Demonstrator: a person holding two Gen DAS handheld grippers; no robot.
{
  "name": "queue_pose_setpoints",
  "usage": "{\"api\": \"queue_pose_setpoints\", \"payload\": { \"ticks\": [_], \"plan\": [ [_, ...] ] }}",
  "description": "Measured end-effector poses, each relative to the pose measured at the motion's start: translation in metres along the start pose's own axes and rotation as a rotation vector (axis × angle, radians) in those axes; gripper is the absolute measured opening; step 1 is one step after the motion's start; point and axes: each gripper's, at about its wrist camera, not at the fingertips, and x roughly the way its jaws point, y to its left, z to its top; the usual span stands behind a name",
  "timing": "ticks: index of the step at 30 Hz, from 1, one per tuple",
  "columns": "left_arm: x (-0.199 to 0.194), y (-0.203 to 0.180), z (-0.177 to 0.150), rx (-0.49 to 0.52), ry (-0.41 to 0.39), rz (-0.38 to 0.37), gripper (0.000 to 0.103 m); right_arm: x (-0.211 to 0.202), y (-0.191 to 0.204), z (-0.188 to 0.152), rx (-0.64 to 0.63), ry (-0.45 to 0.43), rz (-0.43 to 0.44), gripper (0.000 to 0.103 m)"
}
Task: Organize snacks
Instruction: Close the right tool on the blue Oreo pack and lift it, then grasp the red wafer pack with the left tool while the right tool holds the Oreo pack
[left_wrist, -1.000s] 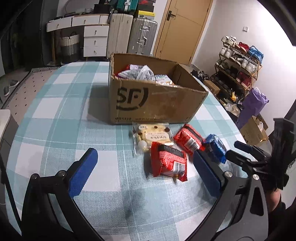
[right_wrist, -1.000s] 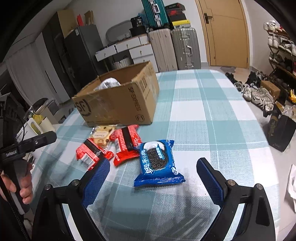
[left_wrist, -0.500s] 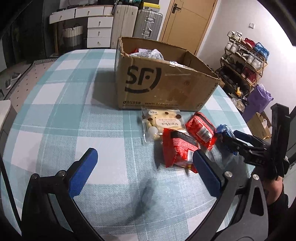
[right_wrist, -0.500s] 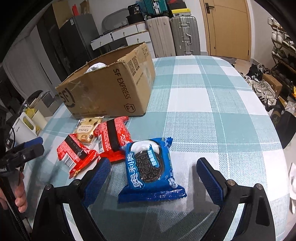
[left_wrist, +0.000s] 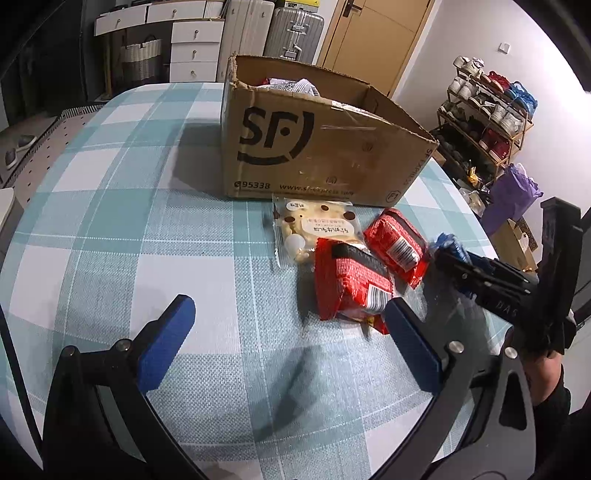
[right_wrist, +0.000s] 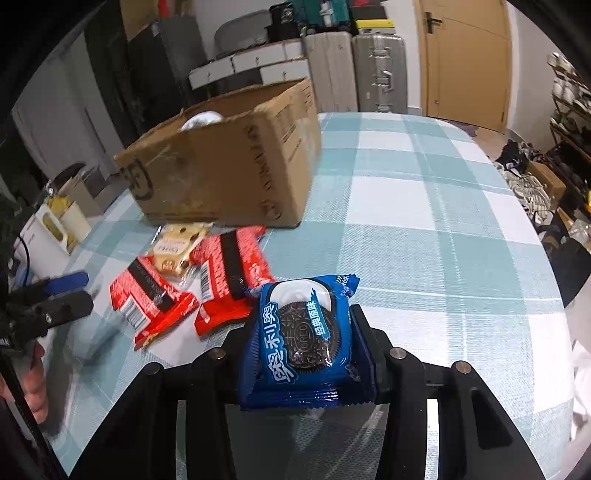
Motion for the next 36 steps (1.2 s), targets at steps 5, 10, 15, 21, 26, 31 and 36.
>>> {"api": "queue_pose_setpoints", "payload": {
  "ticks": [5, 10, 15, 21, 26, 31, 36],
  "plan": [
    [-0.003, -0.002, -0.002, 0.006, 0.002, 0.004, 0.102, -0.006, -0.001, -0.002, 0.008, -0.013, 0.007, 0.045],
    [-0.002, -0.005, -0.003, 0.013, 0.009, 0.005, 0.102, -0.015, 0.0, -0.004, 0.02, -0.028, 0.023, 0.045],
    [0.0, -0.01, -0.002, 0.027, 0.019, -0.001, 0.102, -0.028, 0.002, -0.005, 0.025, -0.057, 0.035, 0.045],
    [0.009, -0.02, -0.001, 0.064, 0.035, 0.007, 0.102, -0.04, -0.002, -0.008, 0.07, -0.076, 0.063, 0.045],
    [0.022, -0.031, 0.003, 0.099, 0.054, 0.006, 0.102, -0.048, -0.005, -0.013, 0.101, -0.084, 0.076, 0.045],
    [0.033, -0.037, 0.008, 0.101, 0.07, -0.001, 0.102, -0.053, -0.007, -0.018, 0.113, -0.093, 0.07, 0.045],
    [0.044, -0.041, 0.01, 0.109, 0.089, 0.007, 0.102, -0.055, -0.01, -0.022, 0.124, -0.09, 0.073, 0.045]
  ]
}}
